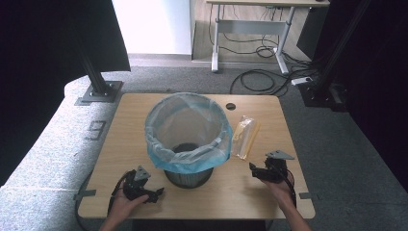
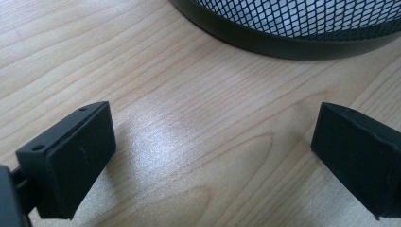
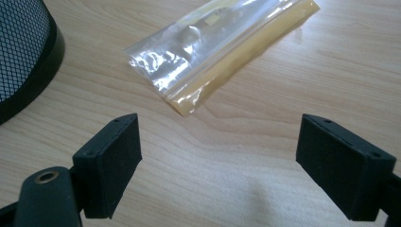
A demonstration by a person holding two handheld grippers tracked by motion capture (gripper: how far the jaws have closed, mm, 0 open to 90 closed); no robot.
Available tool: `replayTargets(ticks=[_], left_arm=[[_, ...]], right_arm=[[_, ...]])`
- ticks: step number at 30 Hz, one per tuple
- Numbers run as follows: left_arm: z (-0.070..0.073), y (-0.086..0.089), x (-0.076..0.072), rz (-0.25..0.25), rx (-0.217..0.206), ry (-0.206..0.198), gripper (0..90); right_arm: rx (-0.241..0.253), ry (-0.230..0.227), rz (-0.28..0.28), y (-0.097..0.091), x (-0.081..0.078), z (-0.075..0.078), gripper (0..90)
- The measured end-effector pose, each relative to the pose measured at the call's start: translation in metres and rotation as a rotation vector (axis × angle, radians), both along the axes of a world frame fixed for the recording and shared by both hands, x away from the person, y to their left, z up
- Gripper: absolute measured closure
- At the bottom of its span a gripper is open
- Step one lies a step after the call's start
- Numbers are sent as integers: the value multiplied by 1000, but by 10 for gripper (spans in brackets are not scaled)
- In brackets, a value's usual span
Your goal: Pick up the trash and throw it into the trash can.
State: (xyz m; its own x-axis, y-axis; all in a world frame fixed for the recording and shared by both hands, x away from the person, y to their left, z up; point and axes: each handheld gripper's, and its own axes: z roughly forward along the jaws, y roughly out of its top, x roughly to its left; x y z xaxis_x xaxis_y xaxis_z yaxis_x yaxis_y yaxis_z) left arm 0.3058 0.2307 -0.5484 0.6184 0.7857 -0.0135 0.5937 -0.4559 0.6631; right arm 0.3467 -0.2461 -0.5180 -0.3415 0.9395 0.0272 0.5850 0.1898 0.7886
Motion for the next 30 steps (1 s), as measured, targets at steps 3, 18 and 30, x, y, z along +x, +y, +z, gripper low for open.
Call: replayTargets(ticks=[3, 18, 30], left_arm=[[0, 0, 0, 0, 0, 0, 4], [0, 0, 0, 0, 0, -1, 4], [0, 0, 0, 0, 0, 1, 4]], right_arm=[[3, -3, 3, 3, 2, 0, 143], [-16, 1, 32, 24, 24, -6, 131], [-23, 20, 45, 39, 44, -12, 130]])
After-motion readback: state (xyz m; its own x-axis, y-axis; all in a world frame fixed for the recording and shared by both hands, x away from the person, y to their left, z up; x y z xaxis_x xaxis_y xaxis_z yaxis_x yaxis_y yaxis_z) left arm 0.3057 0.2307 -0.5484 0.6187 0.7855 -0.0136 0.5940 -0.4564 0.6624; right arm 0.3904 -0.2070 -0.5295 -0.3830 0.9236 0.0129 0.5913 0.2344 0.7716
